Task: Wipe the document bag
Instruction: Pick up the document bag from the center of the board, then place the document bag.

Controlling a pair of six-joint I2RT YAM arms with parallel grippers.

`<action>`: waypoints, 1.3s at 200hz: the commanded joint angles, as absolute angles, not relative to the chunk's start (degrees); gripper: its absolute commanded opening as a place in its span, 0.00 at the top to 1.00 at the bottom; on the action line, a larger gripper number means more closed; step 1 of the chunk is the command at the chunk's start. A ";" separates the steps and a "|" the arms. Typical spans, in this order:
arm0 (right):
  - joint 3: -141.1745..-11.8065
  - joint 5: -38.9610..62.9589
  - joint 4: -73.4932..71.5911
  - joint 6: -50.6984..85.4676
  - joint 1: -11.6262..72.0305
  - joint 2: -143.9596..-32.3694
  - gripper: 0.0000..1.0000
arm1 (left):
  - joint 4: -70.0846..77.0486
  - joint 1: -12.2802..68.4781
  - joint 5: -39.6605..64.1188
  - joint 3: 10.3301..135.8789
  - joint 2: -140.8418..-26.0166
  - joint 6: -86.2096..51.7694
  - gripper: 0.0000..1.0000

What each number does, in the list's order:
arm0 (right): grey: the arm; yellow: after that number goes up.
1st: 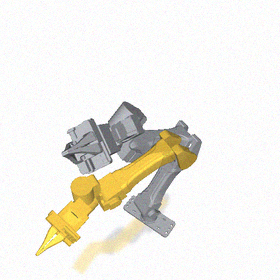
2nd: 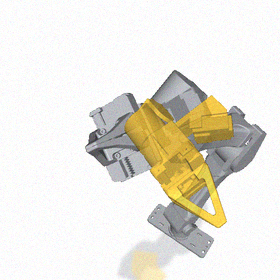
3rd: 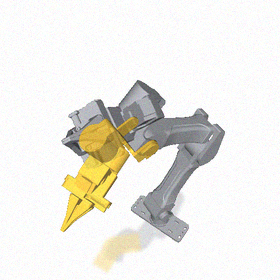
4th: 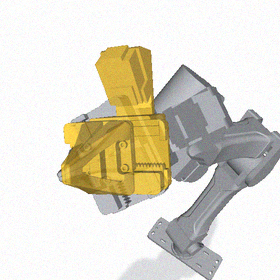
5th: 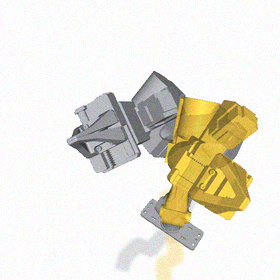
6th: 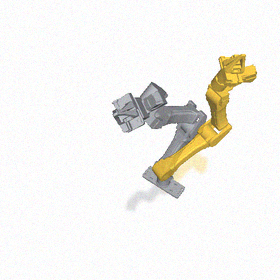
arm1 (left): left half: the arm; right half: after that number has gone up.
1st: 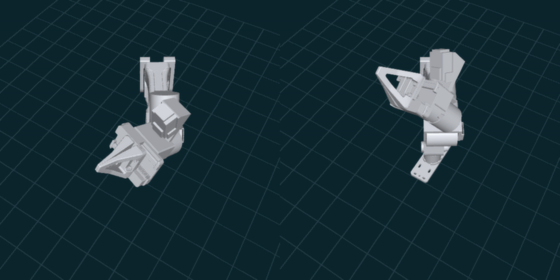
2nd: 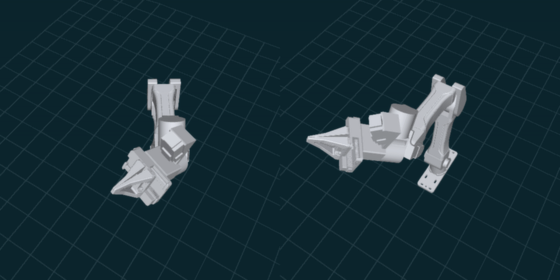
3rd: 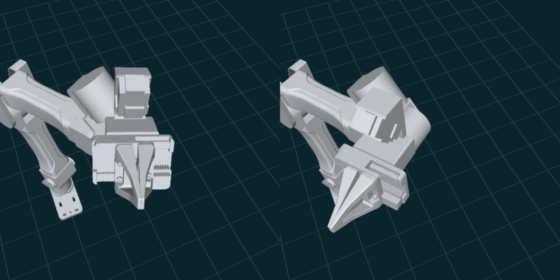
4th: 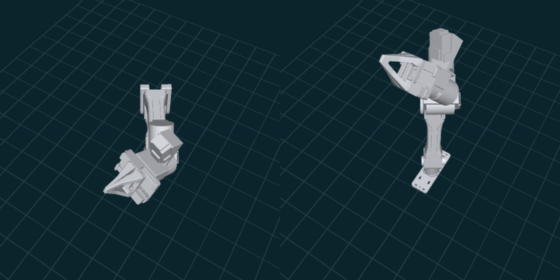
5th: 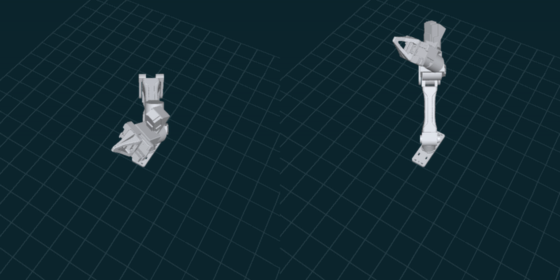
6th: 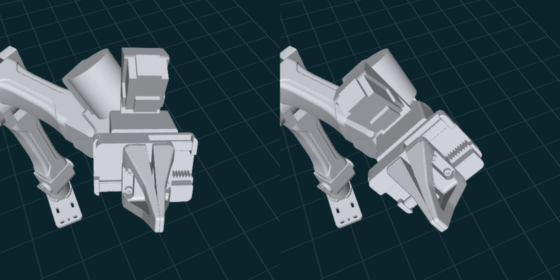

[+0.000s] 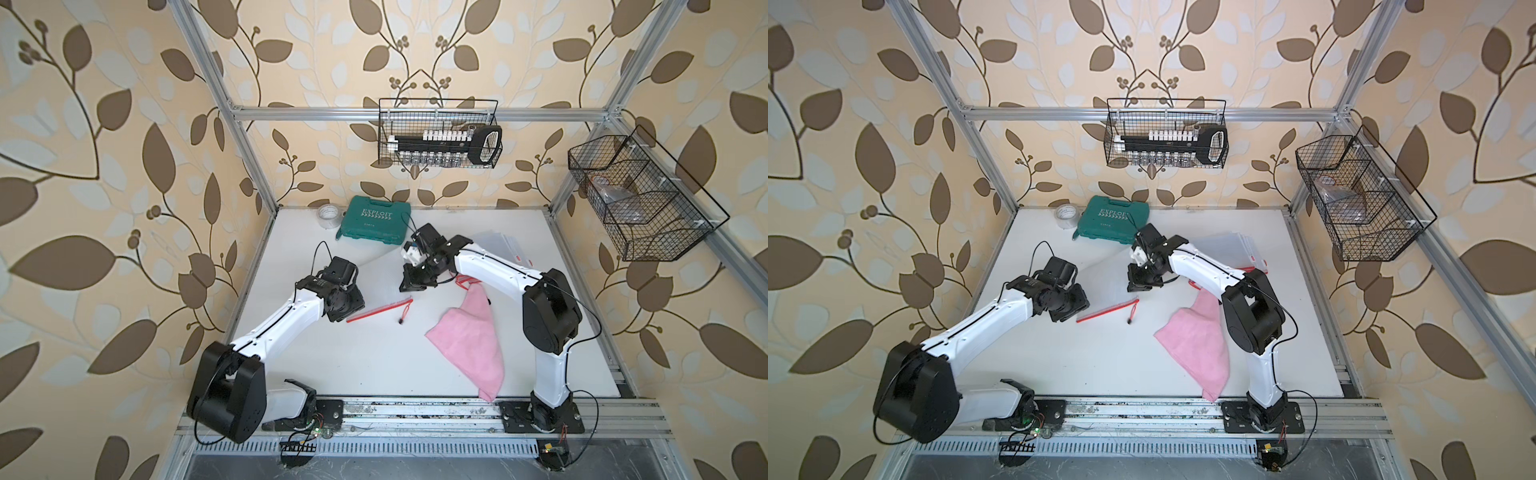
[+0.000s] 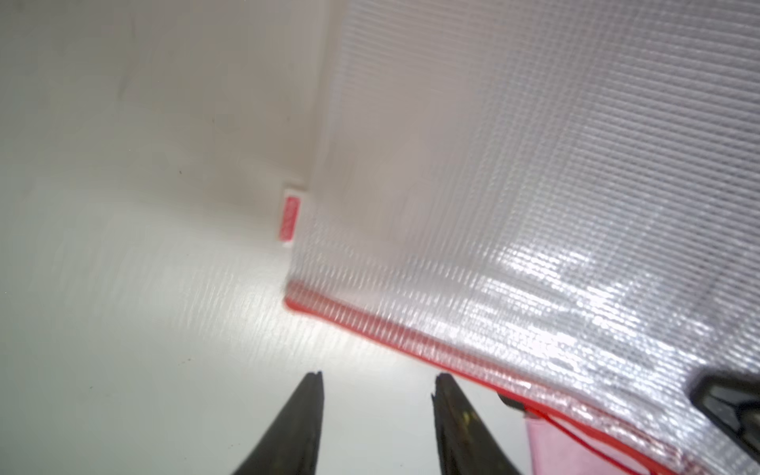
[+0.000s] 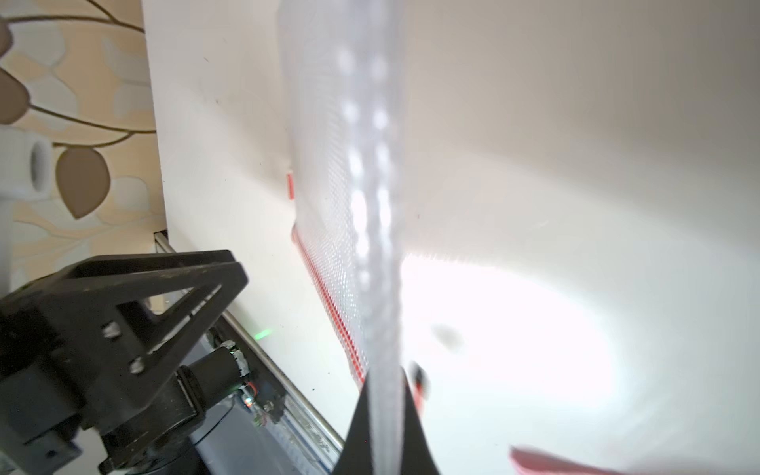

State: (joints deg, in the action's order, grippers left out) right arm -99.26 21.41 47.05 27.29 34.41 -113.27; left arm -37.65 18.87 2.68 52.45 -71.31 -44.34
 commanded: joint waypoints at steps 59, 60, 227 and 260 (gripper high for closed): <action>-101.08 -0.30 69.87 6.64 16.96 -110.99 1.00 | -40.35 17.67 2.49 60.93 -72.28 -39.51 0.49; -101.03 -0.32 69.78 6.53 16.78 -111.09 1.00 | -40.35 17.67 2.52 61.01 -72.39 -39.49 0.49; -113.58 -16.17 60.11 -9.10 3.12 -131.49 1.00 | -39.90 17.58 2.44 66.26 -84.00 -34.04 0.47; -113.27 -19.32 59.45 -9.34 2.76 -132.55 1.00 | -39.40 17.49 2.46 66.20 -84.03 -32.85 0.45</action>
State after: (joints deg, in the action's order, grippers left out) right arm -112.97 -15.62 59.92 -7.99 3.11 -131.26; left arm -39.20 17.89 2.98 64.84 -84.20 -35.22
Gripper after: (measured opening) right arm 0.047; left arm 0.545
